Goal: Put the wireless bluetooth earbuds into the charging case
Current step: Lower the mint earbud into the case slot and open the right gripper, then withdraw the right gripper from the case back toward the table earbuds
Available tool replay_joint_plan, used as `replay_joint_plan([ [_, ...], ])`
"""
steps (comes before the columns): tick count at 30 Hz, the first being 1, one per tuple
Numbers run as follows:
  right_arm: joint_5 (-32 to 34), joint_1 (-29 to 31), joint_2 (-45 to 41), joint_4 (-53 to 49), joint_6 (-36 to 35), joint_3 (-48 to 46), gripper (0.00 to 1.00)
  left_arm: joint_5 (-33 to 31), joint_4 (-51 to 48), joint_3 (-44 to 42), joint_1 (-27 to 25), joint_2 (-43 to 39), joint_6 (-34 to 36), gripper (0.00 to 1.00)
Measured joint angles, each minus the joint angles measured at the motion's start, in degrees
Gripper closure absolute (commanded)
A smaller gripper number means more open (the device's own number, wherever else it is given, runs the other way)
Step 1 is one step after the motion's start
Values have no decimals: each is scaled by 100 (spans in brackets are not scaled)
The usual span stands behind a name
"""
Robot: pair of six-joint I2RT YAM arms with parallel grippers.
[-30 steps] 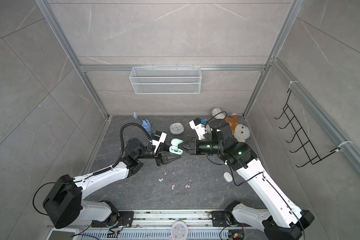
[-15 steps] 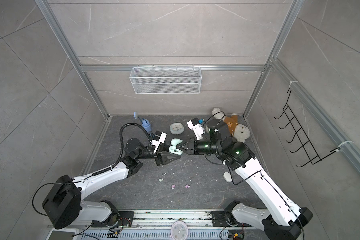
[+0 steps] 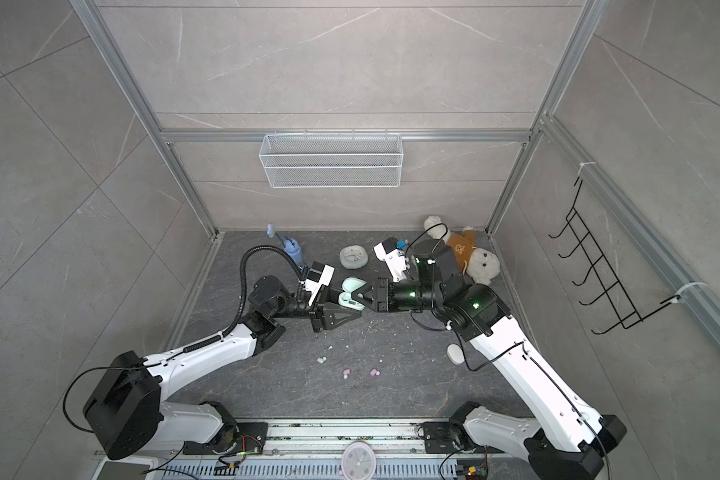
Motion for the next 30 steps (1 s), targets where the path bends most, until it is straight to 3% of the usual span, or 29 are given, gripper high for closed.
replay_joint_plan([
  [9, 35, 17, 42, -173, -55, 197, 33, -55, -68, 0, 0, -20, 0, 83],
  [20, -4, 39, 44, -278, -52, 343, 22, -155, -90, -59, 0, -63, 2, 83],
  [30, 223, 61, -280, -678, 107, 372, 5, -485, -549, -931, 118, -763, 46, 83],
])
